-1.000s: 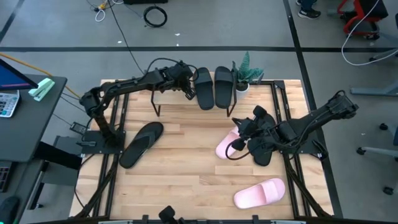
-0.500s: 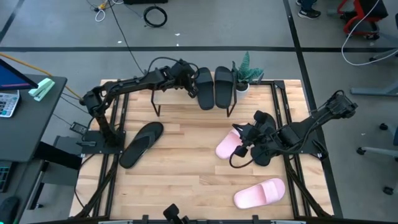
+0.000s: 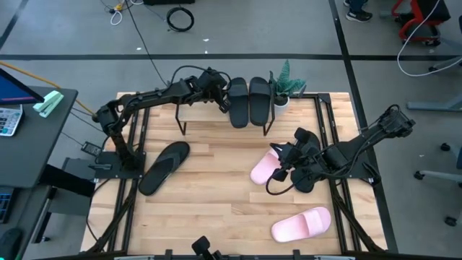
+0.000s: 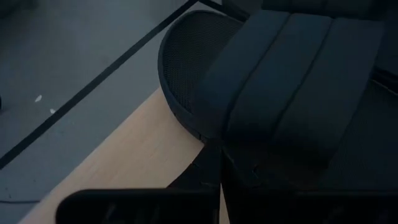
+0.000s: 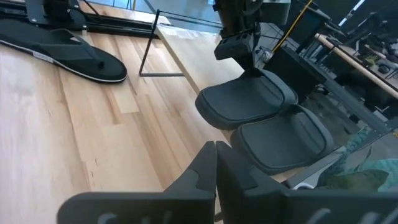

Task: Pick and place slides into the shelf
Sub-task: Put the bottom black slide on the shelf, then put the top pink slide on the shelf

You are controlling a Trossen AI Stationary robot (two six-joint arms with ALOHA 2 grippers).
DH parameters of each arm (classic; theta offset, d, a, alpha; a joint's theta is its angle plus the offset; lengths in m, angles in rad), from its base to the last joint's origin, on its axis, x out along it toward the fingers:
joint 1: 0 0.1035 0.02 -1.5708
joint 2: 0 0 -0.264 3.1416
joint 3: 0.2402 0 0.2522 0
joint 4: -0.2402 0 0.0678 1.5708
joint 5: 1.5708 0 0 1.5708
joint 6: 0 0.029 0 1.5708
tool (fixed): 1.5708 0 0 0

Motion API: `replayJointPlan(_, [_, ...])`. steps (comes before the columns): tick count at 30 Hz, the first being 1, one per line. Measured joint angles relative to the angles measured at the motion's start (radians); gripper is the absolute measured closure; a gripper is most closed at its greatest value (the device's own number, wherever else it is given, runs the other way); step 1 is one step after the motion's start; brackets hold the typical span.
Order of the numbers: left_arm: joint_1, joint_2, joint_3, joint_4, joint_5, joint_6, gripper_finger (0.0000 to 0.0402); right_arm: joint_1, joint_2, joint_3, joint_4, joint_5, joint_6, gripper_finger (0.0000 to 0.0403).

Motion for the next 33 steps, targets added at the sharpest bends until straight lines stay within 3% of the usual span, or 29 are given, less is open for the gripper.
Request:
replayJointPlan(15, [-0.001, -0.004, 0.0, -0.003, -0.007, 0.071, 0.0395, 0.0, 0.0, 0.0, 0.0, 0.021, 0.02, 0.0396])
replayJointPlan(19, [-0.007, -0.018, 0.0, -0.006, -0.123, 0.107, 0.039, 0.0, 0.0, 0.0, -0.007, -0.012, 0.06, 0.0397])
replayJointPlan(23, [-0.024, -0.064, 0.0, -0.009, -0.154, 0.135, 0.0397, 0.004, 0.0, -0.012, -0.024, -0.092, 0.119, 0.0397])
replayJointPlan(33, [-0.258, -0.269, 0.002, -0.011, -0.144, 0.191, 0.0376, 0.062, 0.0, -0.16, -0.026, -0.128, 0.338, 0.0398])
